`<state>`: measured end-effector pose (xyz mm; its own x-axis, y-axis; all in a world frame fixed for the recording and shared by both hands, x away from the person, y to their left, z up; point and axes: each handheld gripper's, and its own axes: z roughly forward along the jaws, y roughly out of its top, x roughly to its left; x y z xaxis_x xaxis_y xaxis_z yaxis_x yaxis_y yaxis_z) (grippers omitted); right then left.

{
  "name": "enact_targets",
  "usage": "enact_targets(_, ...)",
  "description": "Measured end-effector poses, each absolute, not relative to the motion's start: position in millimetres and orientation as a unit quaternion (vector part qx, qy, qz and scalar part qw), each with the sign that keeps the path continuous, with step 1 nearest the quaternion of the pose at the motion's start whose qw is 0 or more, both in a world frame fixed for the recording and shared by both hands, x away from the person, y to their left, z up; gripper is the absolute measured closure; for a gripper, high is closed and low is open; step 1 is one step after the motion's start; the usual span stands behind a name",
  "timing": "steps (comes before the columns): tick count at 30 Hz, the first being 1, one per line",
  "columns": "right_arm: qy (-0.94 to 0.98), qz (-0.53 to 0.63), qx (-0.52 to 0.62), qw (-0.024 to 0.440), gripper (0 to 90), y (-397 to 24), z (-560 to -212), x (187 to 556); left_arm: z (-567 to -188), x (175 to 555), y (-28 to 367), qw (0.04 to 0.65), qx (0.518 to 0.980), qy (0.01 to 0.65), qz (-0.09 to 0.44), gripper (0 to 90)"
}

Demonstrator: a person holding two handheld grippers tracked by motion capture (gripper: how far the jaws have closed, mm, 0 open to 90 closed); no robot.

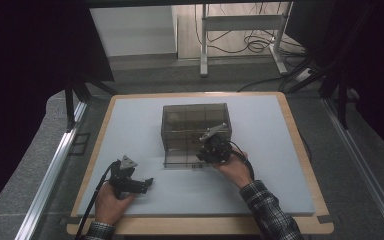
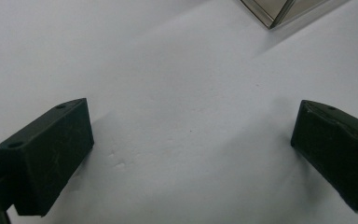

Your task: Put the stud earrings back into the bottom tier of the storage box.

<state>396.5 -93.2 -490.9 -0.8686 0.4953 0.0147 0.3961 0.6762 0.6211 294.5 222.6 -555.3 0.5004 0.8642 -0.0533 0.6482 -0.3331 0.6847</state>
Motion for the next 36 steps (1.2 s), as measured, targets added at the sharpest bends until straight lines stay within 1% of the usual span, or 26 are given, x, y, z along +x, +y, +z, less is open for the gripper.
enact_targets(2,0.911,0.322,0.245,0.078,71.1,-94.7,-489.8,395.7,-555.3,294.5,222.6,0.332,0.800,0.473,0.163,0.0)
enact_targets(6,0.912,0.324,0.242,0.075,66.6,-97.4,-487.5,392.4,-555.3,294.5,222.5,0.332,0.800,0.473,0.163,0.0)
enact_targets(20,0.910,0.331,0.236,0.077,61.5,-109.6,-482.4,381.6,-555.3,294.5,222.6,0.332,0.800,0.472,0.163,0.0)
enact_targets(26,0.912,0.328,0.231,0.087,58.5,-112.7,-482.2,375.2,-555.3,294.5,222.7,0.331,0.800,0.472,0.164,0.0)
enact_targets(34,0.909,0.334,0.231,0.092,52.3,-117.6,-479.9,367.8,-555.3,294.7,222.8,0.331,0.801,0.471,0.164,0.0)
enact_targets(36,0.908,0.335,0.233,0.092,49.0,-119.0,-479.0,365.3,-555.2,294.6,222.8,0.331,0.801,0.471,0.164,0.0)
